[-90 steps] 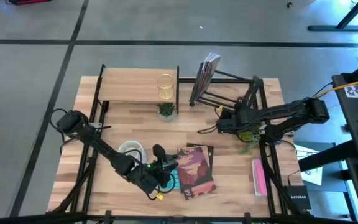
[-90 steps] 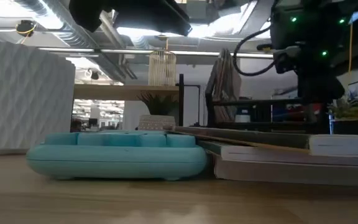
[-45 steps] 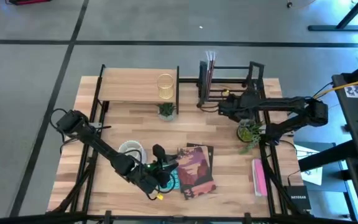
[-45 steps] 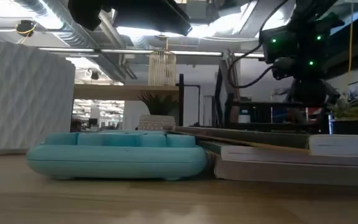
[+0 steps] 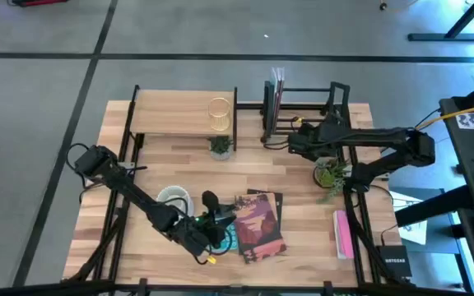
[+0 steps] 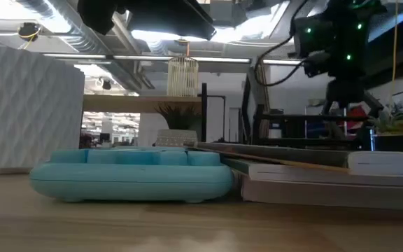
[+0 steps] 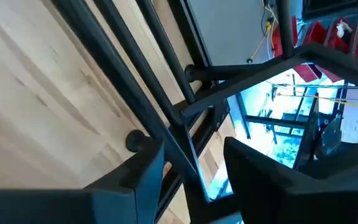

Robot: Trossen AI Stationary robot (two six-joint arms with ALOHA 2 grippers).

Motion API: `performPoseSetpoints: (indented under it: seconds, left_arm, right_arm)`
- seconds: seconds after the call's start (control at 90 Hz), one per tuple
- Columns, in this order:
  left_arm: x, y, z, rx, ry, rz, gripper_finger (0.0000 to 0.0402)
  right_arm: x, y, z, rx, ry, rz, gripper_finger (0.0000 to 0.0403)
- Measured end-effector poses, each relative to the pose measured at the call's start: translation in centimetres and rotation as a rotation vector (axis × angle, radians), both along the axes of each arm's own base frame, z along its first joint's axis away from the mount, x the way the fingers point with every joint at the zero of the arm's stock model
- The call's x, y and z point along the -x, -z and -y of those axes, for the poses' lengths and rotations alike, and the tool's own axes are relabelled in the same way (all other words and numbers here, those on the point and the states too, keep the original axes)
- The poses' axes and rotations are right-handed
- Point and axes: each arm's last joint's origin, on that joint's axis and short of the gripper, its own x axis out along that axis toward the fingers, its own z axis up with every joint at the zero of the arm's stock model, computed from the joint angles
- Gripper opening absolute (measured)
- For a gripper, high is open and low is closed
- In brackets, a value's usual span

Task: Stock shelves
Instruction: Put the purple book on the book shelf

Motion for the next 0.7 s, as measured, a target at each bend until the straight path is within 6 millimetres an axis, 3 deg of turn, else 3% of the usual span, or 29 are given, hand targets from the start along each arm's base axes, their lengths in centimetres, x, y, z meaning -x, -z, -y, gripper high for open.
performPoseSetpoints:
  seconds: [0.2, 0.356, 0.511, 0.7]
  left_arm:
    - [0.0, 0.0, 0.0, 0.0, 0.0, -0.002, 0.017]
    - [0.0, 0.1, 0.1, 0.047, 0.031, -0.009, 0.017]
    - [-0.7, 0.3, -0.6, 0.166, 0.101, -0.038, 0.017]
    - [-2.2, 0.9, -3.6, 0.292, 0.066, -0.081, 0.017]
  right_arm:
    - [-0.6, -1.9, -3.3, -0.019, -0.044, 0.075, 0.0153]
    - [-1.3, -2.7, -7.8, -0.06, -0.162, 0.231, 0.0153]
    - [-2.3, -2.5, -14.0, -0.181, -0.366, 0.515, 0.0153]
    - [-4.0, -1.3, -22.9, -0.48, -0.682, 0.863, 0.0153]
